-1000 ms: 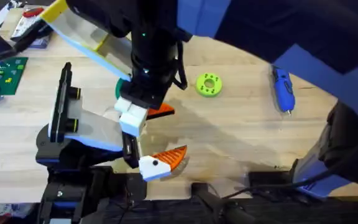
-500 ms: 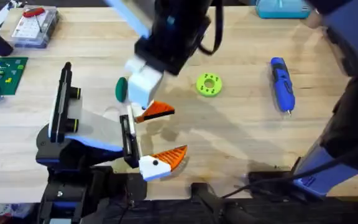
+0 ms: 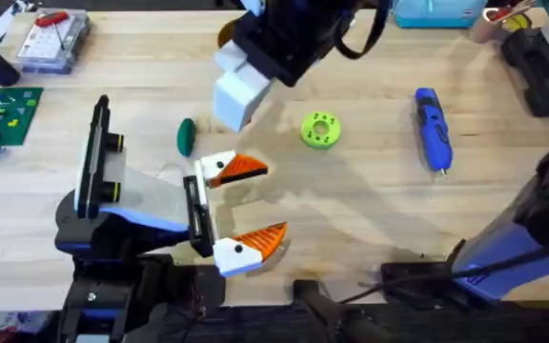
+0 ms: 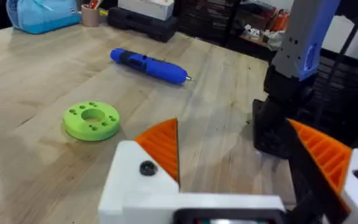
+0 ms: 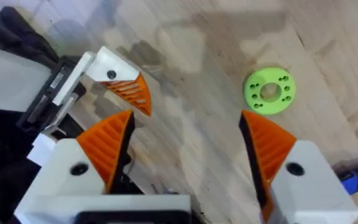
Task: Pick up the gripper from the table and insert it into the empty holder that is missing its gripper. Then pick up a screw, insert it into the mounting hole, and use the screwdriver to tighten it. Finally, clean up the table by picking up the vegetable and placing it into the bucket.
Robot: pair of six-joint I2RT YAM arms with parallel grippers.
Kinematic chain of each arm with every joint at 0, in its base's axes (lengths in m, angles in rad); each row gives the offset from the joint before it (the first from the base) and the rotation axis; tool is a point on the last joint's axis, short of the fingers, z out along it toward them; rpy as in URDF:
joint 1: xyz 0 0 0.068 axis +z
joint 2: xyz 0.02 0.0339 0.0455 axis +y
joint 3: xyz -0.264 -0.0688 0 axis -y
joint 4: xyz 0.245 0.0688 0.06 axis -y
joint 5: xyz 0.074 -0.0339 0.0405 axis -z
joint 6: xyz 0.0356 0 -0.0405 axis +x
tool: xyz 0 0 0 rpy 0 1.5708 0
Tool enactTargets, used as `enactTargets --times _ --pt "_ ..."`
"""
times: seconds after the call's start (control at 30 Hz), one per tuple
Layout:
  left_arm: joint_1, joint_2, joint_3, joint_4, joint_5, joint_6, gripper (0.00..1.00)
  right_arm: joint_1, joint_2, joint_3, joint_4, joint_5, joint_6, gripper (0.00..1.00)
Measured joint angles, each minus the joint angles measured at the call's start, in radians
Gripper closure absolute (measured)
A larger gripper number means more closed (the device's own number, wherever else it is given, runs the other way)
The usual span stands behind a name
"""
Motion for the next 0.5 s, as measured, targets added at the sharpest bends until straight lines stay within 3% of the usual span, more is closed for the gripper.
enactTargets --times 0.17,0.2,0.33,0.37,0.5 --pt "0.0 0.0 0.0 0.0 -0.001 0.002 0.141 0.0 -0.001 0.0 0.0 0.004 0.019 0.006" --pt "0.0 0.0 0.0 0.0 -0.001 0.001 0.255 0.0 -0.001 0.0 0.0 0.004 0.021 0.006" --pt "0.0 0.0 0.0 0.0 -0.001 0.006 0.882 0.0 -0.001 0.0 0.0 0.004 0.032 0.006" --pt "0.0 0.0 0.0 0.001 -0.002 0.009 0.965 0.0 -0.001 0.0 0.0 0.004 0.034 0.006" --pt "0.0 0.0 0.0 0.001 -0.003 0.012 0.994 0.0 -0.001 0.0 0.0 0.004 0.045 0.006"
